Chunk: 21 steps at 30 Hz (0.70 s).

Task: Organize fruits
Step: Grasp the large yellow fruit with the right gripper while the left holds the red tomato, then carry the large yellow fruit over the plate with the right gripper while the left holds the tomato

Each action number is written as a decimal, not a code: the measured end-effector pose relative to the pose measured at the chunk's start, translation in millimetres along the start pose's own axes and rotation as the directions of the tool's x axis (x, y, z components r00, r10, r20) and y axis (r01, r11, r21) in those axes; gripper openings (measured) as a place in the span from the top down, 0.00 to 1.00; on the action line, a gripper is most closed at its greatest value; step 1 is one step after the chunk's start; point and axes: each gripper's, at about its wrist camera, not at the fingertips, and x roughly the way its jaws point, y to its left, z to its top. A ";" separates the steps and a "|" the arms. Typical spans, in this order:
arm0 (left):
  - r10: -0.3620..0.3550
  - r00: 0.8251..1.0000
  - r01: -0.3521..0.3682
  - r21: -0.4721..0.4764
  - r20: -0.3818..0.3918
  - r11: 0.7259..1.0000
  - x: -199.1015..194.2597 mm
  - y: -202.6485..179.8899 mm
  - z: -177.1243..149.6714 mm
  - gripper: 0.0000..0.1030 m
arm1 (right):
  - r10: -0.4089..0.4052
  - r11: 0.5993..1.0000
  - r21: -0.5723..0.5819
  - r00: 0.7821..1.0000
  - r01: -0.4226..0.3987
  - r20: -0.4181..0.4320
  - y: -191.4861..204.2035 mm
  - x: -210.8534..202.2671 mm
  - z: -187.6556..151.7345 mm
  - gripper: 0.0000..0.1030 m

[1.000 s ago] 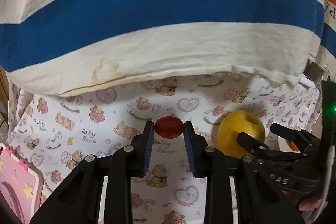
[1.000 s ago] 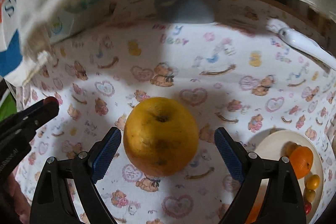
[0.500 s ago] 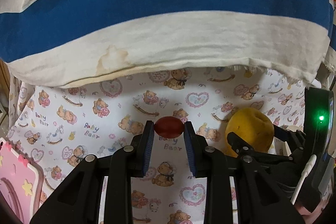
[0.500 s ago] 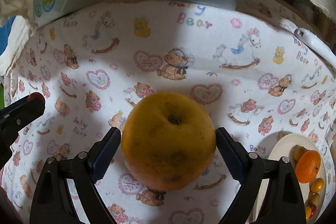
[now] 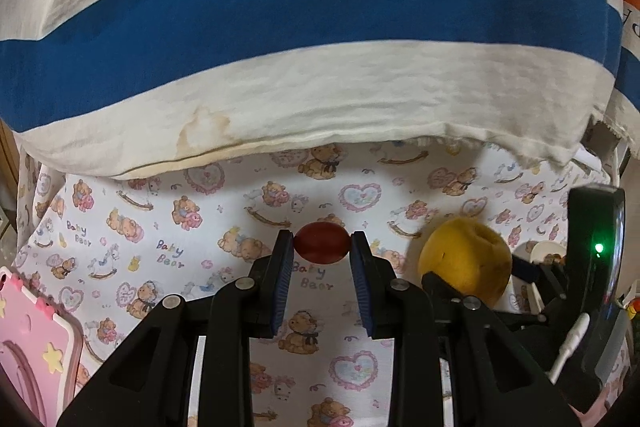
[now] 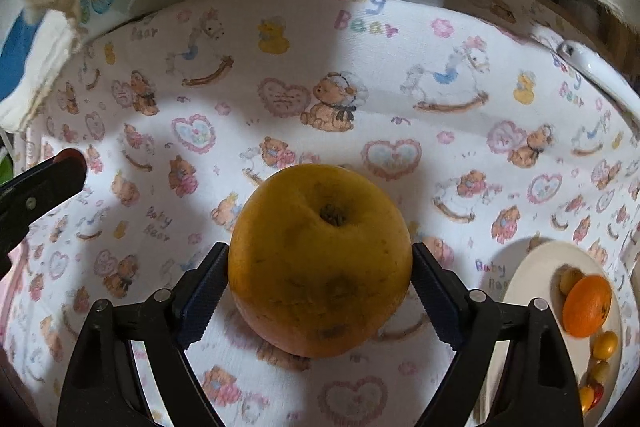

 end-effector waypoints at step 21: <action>-0.092 0.992 0.084 0.101 0.081 0.991 -49.1 -51.2 -3.2 0.73 | 0.174 0.980 -0.119 0.981 -0.162 0.092 -10.6 -138.5 -57.1 0.14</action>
